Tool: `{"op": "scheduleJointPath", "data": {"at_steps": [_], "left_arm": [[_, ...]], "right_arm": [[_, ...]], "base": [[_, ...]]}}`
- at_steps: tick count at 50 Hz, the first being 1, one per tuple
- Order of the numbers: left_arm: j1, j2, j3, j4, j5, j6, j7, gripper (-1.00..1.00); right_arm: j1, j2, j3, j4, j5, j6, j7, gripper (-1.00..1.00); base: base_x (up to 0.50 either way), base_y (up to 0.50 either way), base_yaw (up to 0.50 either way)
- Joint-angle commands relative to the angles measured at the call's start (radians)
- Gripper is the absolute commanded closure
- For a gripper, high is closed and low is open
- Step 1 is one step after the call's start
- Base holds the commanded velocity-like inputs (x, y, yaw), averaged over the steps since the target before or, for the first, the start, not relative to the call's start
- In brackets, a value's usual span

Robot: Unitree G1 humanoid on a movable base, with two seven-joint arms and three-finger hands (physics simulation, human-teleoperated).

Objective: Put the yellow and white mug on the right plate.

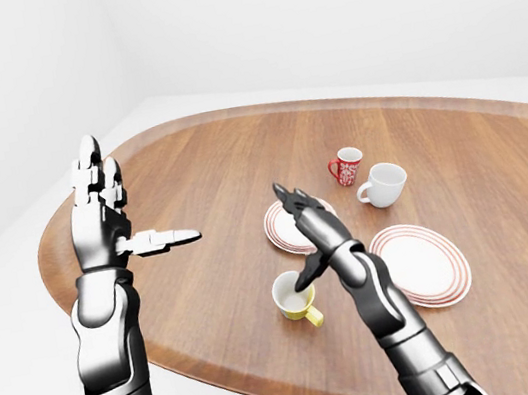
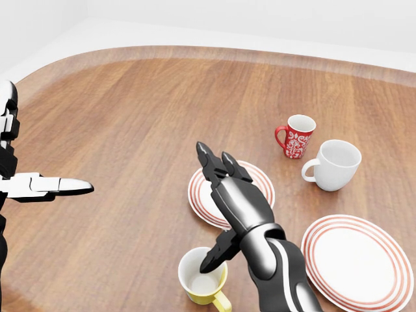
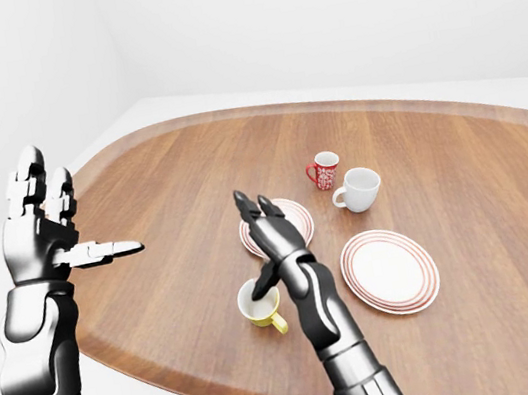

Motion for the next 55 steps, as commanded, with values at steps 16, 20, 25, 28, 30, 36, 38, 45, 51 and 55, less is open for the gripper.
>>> {"op": "scheduleJointPath", "data": {"at_steps": [16,20,25,28,30,36,38,45,51,55], "left_arm": [[0.001,-0.002,-0.002,0.011,0.005,0.0,-0.002,-1.0],[0.004,-0.003,-0.004,0.01,0.007,0.0,-0.002,-1.0],[0.002,-0.002,-0.002,0.007,0.006,0.0,-0.002,-1.0],[0.003,-0.003,-0.003,0.006,0.007,0.0,-0.002,-1.0],[0.005,-0.004,-0.004,0.008,0.008,0.0,-0.002,-1.0],[0.005,-0.004,-0.004,0.004,0.009,0.0,-0.002,-1.0],[0.005,-0.005,-0.005,0.007,0.01,0.0,-0.003,-1.0],[0.004,-0.004,-0.005,0.005,0.01,0.0,-0.003,-1.0],[0.003,-0.003,-0.003,0.006,0.009,0.0,-0.003,-1.0],[0.004,-0.005,-0.005,0.009,0.01,0.0,-0.003,-1.0]], "right_arm": [[0.076,0.007,0.023,-0.015,-0.001,0.0,-0.023,-1.0],[0.09,0.006,0.027,-0.005,0.002,0.0,-0.035,-1.0],[0.098,0.006,0.03,0.012,0.007,0.0,-0.048,-1.0],[0.098,0.005,0.029,0.026,0.011,0.0,-0.056,-1.0],[0.099,0.004,0.028,0.025,0.012,0.0,-0.056,-1.0],[0.094,0.002,0.022,0.072,0.025,0.0,-0.079,-1.0],[0.092,0.001,0.021,0.081,0.028,0.0,-0.084,-1.0],[0.07,-0.002,0.013,0.152,0.039,0.0,-0.113,-1.0],[0.067,-0.002,0.01,0.166,0.04,0.0,-0.116,-1.0],[0.073,-0.002,0.014,0.161,0.037,0.0,-0.113,-1.0]], "base": [[0.0,0.0,0.0],[0.0,0.0,0.0],[0.0,0.0,0.0],[0.0,0.0,0.0],[0.0,0.0,0.0],[0.0,0.0,0.0],[0.0,0.0,0.0],[0.0,0.0,0.0],[0.0,0.0,0.0],[0.0,0.0,0.0]]}}
